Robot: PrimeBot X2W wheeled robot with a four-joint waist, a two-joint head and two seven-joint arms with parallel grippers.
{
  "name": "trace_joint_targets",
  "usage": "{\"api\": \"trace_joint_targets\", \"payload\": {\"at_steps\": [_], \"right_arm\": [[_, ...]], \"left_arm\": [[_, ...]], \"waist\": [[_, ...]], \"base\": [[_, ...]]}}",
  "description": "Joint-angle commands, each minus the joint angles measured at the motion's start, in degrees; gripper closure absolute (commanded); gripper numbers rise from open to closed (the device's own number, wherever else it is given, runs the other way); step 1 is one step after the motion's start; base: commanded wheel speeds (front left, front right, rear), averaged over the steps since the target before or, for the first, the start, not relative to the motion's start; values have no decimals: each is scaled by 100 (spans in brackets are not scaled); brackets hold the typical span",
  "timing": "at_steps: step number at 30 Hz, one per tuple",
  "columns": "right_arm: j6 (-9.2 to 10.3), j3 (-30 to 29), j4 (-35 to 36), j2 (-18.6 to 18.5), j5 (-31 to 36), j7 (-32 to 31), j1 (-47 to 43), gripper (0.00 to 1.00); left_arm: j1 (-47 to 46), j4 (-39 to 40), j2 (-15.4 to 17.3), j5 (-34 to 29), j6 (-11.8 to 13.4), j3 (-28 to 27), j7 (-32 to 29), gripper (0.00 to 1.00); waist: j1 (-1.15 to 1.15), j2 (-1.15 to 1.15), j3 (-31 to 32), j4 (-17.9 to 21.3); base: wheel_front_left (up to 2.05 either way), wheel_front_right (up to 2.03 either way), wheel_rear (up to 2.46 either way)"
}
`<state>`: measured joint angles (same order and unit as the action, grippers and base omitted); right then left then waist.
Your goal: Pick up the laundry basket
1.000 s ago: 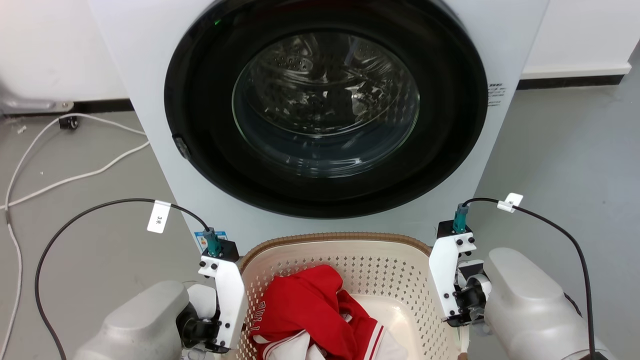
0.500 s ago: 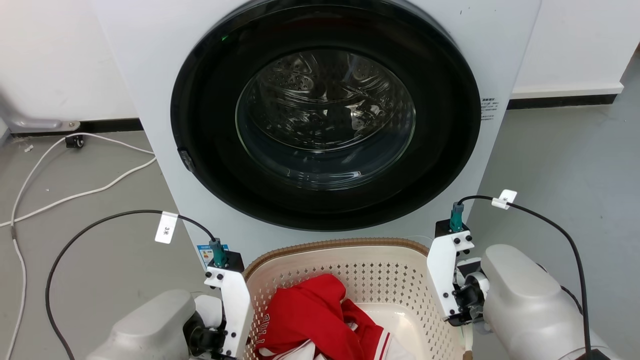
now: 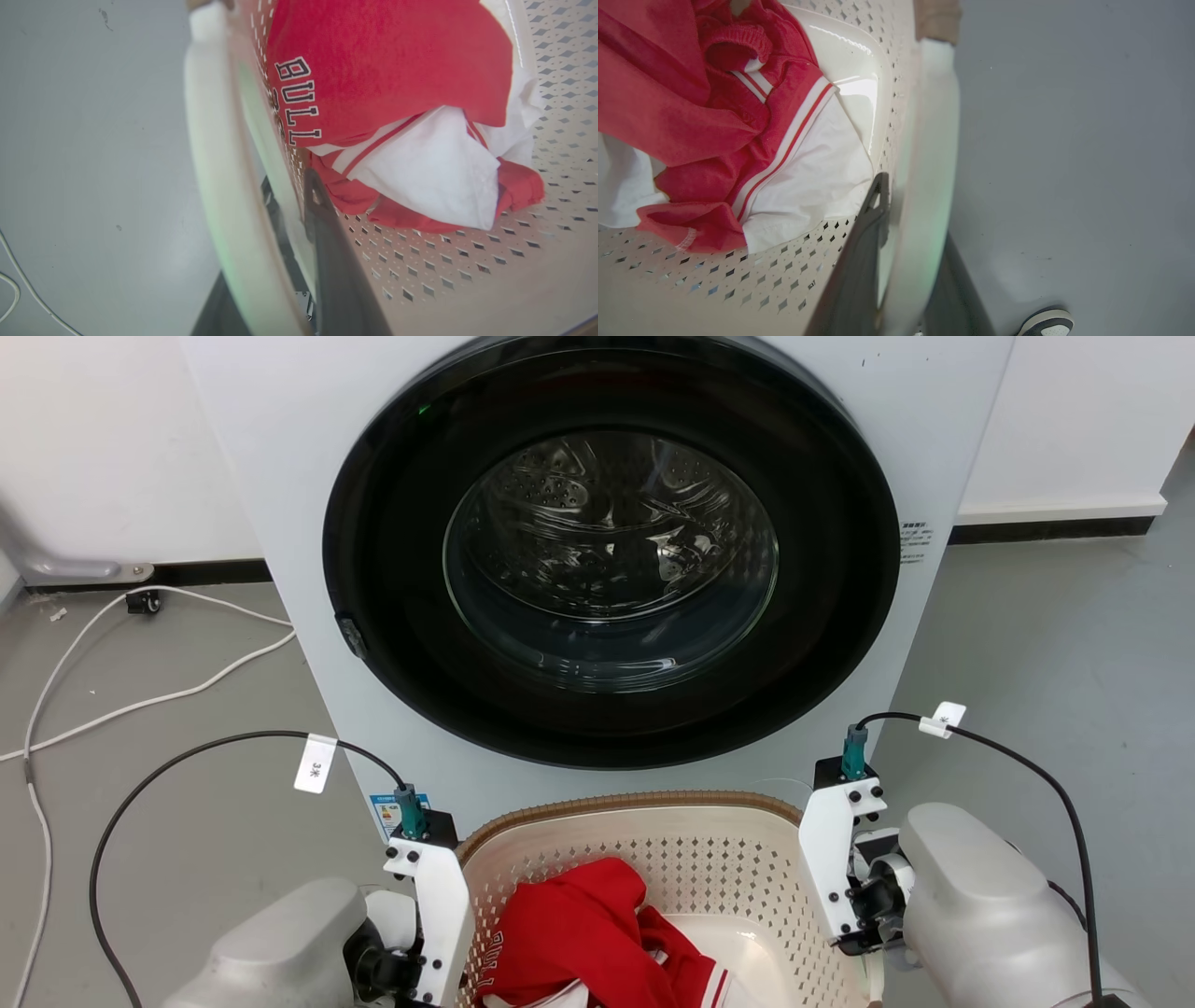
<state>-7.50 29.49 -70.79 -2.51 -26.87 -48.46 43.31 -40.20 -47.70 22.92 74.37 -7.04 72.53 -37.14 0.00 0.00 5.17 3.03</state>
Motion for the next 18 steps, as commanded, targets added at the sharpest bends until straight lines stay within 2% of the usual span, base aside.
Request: {"api": "trace_joint_targets", "payload": {"at_steps": [1, 18], "right_arm": [[2, 31, 22, -68, 2, 73, 49, 100], [1, 73, -43, -70, -61, 93, 162, 100]], "left_arm": [[-12, 1, 15, -17, -76, 77, -122, 100], [-109, -64, -38, 38, -76, 87, -162, 100]], "waist": [[0, 0, -7, 3], [0, 0, -52, 13]], "base": [[0, 0, 0], [0, 0, 0]]}}
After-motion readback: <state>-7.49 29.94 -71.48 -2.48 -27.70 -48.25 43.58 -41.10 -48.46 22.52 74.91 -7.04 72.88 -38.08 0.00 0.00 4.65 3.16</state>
